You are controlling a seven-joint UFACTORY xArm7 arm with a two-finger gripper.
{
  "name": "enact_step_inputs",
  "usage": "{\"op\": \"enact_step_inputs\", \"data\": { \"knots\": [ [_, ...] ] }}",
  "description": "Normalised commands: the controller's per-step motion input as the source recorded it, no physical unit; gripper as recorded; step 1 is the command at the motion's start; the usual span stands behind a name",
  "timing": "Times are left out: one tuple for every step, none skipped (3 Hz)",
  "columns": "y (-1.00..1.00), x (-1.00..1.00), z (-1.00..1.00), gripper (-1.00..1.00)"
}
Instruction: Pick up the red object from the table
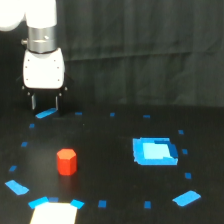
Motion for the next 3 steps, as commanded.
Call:
{"op": "enact_step_inputs", "data": {
  "knots": [
    [-0.82,0.15,-0.06,0.97],
    [-0.92,0.43,-0.04,0.90],
    [-1.00,0.76,-0.24,1.00]
  ]
}}
